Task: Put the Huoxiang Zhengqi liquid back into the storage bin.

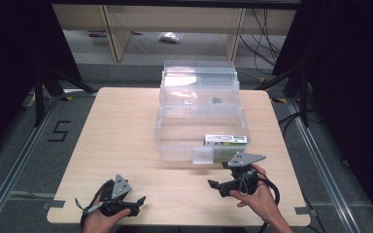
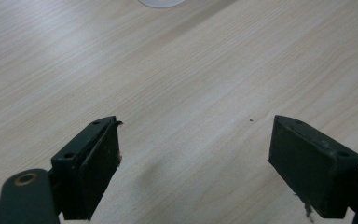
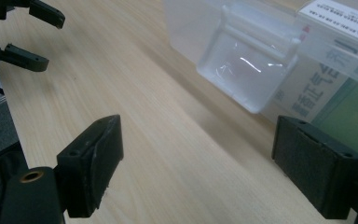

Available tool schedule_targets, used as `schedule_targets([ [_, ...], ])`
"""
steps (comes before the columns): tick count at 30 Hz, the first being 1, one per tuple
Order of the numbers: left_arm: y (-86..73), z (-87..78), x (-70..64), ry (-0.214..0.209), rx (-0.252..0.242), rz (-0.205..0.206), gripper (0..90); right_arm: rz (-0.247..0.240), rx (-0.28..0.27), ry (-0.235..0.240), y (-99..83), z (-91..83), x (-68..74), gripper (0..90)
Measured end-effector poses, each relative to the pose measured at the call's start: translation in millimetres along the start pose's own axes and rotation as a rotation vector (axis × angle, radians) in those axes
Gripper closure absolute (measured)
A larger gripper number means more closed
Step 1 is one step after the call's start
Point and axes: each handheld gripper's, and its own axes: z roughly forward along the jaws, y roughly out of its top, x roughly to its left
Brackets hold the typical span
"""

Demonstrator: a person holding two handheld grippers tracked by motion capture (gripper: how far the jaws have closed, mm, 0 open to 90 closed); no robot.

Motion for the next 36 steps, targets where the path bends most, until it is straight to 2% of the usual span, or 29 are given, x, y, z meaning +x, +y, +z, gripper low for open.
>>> schedule_targets([
  [2, 0.2, -3.6, -1.1, -0.003, 0.047, -0.013, 15.8, -0.006, 0.008, 0.004, -4.0, 0.4, 0.5, 17.1],
  [5, 0.2, -3.5, -0.6, -0.002, 0.043, -0.008, 15.8, -0.025, 0.011, -0.013, -10.1, -0.1, 1.9, 17.1],
  [6, 0.2, -3.5, -0.6, -0.002, 0.043, -0.007, 15.8, 0.006, 0.016, -0.019, -13.1, -0.9, 4.5, 17.0],
  [7, 0.3, -3.4, -0.6, -0.001, 0.044, -0.007, 15.8, -0.017, 0.010, -0.014, -14.9, -0.7, 3.4, 17.1],
  [10, -0.3, -2.2, -0.9, -0.005, 0.031, -0.012, 15.7, -0.003, 0.020, -0.023, -21.1, -2.6, 5.3, 17.1],
  [11, -0.7, -1.5, -1.0, -0.005, 0.027, -0.013, 15.8, 0.029, 0.026, -0.023, -23.0, -3.4, 7.7, 17.1],
  [13, 0.2, -1.8, -1.1, 0.008, 0.029, -0.013, 15.8, 0.019, 0.022, -0.021, -27.0, -4.0, 6.0, 17.1],
  [14, -0.1, -2.3, -1.7, 0.004, 0.035, -0.019, 15.8, 0.045, 0.031, -0.023, -29.3, -4.9, 7.8, 17.1],
  [15, -0.1, -3.2, -1.3, -0.002, 0.044, -0.013, 15.8, 0.023, 0.020, -0.021, -31.5, -4.4, 5.4, 17.1],
  [16, 0.0, -3.2, -1.0, -0.001, 0.044, -0.011, 15.8, 0.057, 0.030, -0.024, -34.0, -5.3, 7.4, 17.1],
  [17, 0.0, -3.1, -1.0, -0.001, 0.042, -0.012, 15.8, 0.027, 0.025, -0.016, -36.8, -4.4, 4.3, 17.1],
  [18, 0.0, -3.2, -1.0, -0.001, 0.044, -0.012, 15.8, 0.039, 0.022, -0.031, -39.1, -5.7, 4.9, 17.0],
  [20, -0.1, -3.1, -1.1, -0.001, 0.044, -0.012, 15.8, 0.054, 0.030, -0.023, -45.1, -6.4, 5.7, 17.1],
  [22, -0.1, -2.6, -1.2, 0.004, 0.042, -0.013, 15.8, 0.038, 0.026, -0.040, -47.1, -7.1, 5.0, 17.0],
  [24, -0.2, -1.7, -2.0, 0.007, 0.030, -0.025, 15.7, 0.063, 0.038, -0.033, -51.3, -7.9, 5.5, 17.1],
  [25, -0.2, -2.0, -1.3, 0.007, 0.038, -0.009, 15.8, 0.076, 0.033, -0.036, -53.7, -8.6, 5.8, 17.1],
  [26, -0.8, -1.8, -1.8, -0.006, 0.034, -0.020, 15.8, 0.077, 0.032, -0.037, -56.2, -8.8, 5.9, 17.3],
  [28, -0.7, -0.8, -0.9, 0.001, 0.029, -0.012, 15.8, 0.086, 0.037, -0.038, -60.8, -9.7, 6.7, 17.4],
  [29, -0.4, -1.9, -0.4, -0.001, 0.048, -0.003, 15.7, 0.087, 0.036, -0.021, -62.5, -9.9, 6.1, 17.3],
  [31, -0.7, -1.0, -0.2, -0.004, 0.042, 0.000, 15.7, 0.116, 0.035, -0.042, -66.0, -15.3, 9.6, 17.3],
  [34, -0.8, -1.2, -1.2, 0.006, 0.052, -0.013, 15.8, 0.104, 0.040, -0.044, -68.9, -16.9, 10.2, 17.3],
  [36, -0.6, -0.6, -1.5, 0.009, 0.039, -0.015, 15.8, 0.111, 0.046, -0.039, -73.7, -19.0, 12.8, 17.2],
])
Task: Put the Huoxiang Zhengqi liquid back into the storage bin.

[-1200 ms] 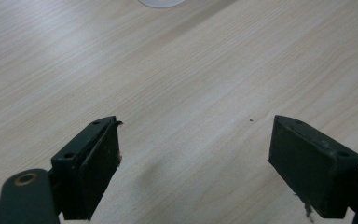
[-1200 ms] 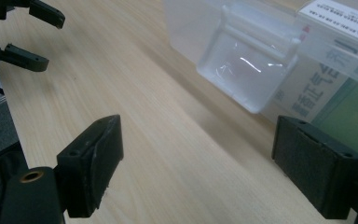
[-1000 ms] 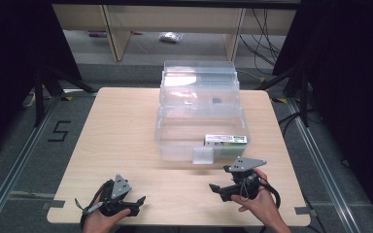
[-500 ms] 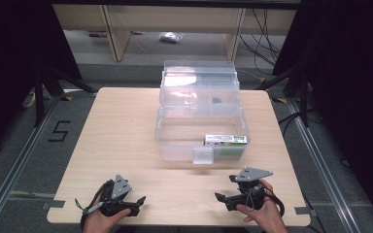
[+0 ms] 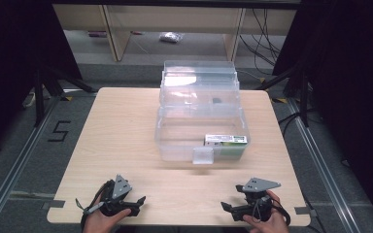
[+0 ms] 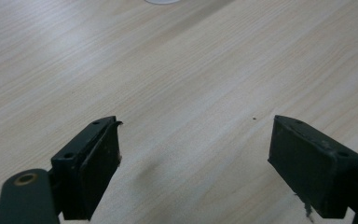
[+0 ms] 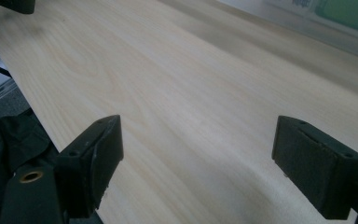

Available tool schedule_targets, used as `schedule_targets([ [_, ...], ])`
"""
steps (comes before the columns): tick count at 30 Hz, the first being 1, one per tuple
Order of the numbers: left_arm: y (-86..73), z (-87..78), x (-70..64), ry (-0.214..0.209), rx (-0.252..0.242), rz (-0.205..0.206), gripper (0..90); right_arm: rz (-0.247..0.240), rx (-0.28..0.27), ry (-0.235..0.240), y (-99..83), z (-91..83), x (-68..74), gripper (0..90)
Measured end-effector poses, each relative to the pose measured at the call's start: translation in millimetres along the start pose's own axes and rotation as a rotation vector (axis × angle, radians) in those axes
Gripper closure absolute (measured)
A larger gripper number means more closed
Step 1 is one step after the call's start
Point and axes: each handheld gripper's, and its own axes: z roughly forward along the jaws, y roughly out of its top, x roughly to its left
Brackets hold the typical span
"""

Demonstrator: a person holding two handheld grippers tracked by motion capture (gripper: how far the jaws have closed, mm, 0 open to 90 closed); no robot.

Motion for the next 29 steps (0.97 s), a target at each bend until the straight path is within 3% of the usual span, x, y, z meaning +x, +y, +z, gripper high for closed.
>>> schedule_targets([
  [1, 0.0, 0.0, 0.0, 0.000, 0.000, 0.000, 15.7, 0.000, 0.000, 0.000, 0.0, 0.0, 0.0, 17.2],
  [2, 0.0, 0.0, -0.5, 0.000, -0.002, -0.009, 15.7, 0.041, 0.011, -0.001, -1.8, -1.4, 3.2, 17.0],
  [3, 0.4, -0.1, 1.0, -0.002, 0.001, 0.011, 15.7, 0.009, 0.011, -0.008, -3.3, -1.8, 0.7, 16.9],
  [5, -0.6, 0.8, -0.1, -0.004, 0.003, -0.002, 15.7, 0.005, 0.013, -0.010, -3.9, -1.8, 0.3, 17.0],
  [6, 0.2, 1.4, 1.8, 0.009, -0.006, 0.033, 15.7, 0.004, 0.012, -0.005, -5.1, -2.4, -0.2, 16.9],
  [7, 0.2, 1.4, 1.8, 0.009, -0.006, 0.033, 15.7, 0.053, 0.025, -0.013, -6.0, -4.4, 3.3, 16.9],
  [10, 0.1, -0.5, -0.7, -0.008, -0.004, -0.003, 15.7, 0.011, 0.010, -0.021, -6.7, -4.1, -0.4, 16.9],
  [11, -0.1, -0.3, 0.5, -0.005, 0.005, 0.011, 15.7, 0.015, 0.012, -0.032, -7.1, -4.9, -0.9, 16.9],
  [14, -0.3, 0.0, 0.2, -0.004, 0.008, 0.000, 15.7, 0.019, 0.017, -0.026, -7.2, -4.6, -1.1, 16.9],
  [15, -0.3, -0.2, 0.6, -0.006, 0.003, 0.002, 15.7, 0.048, 0.028, -0.024, -7.3, -4.8, 1.0, 16.9],
  [18, 0.2, -1.9, 0.8, -0.004, 0.001, 0.002, 15.7, 0.034, 0.020, -0.021, -7.9, -2.8, -0.6, 16.8],
  [20, 0.1, -1.7, 1.3, -0.004, 0.001, 0.003, 15.7, 0.026, 0.040, 0.010, -7.3, -2.2, -1.7, 16.8],
  [22, -0.1, -2.0, 1.1, -0.004, 0.000, 0.002, 15.7, 0.040, 0.039, -0.024, -7.5, -2.8, 1.0, 16.8],
  [25, 0.4, -2.7, 1.5, -0.004, -0.001, 0.010, 15.7, 0.011, 0.028, -0.033, -6.9, -2.3, -0.2, 16.8],
  [26, 0.2, -2.3, 1.5, -0.009, -0.014, 0.010, 15.7, 0.022, 0.031, -0.029, -6.9, -2.3, 0.4, 16.8],
  [27, 0.0, -2.2, 1.1, -0.010, -0.018, 0.008, 15.7, 0.021, 0.039, 0.011, -6.0, -0.5, -2.6, 16.8],
  [29, 0.1, -0.9, 0.4, -0.007, -0.035, -0.001, 15.7, 0.036, 0.041, 0.002, -6.0, -0.8, -1.5, 16.8],
])
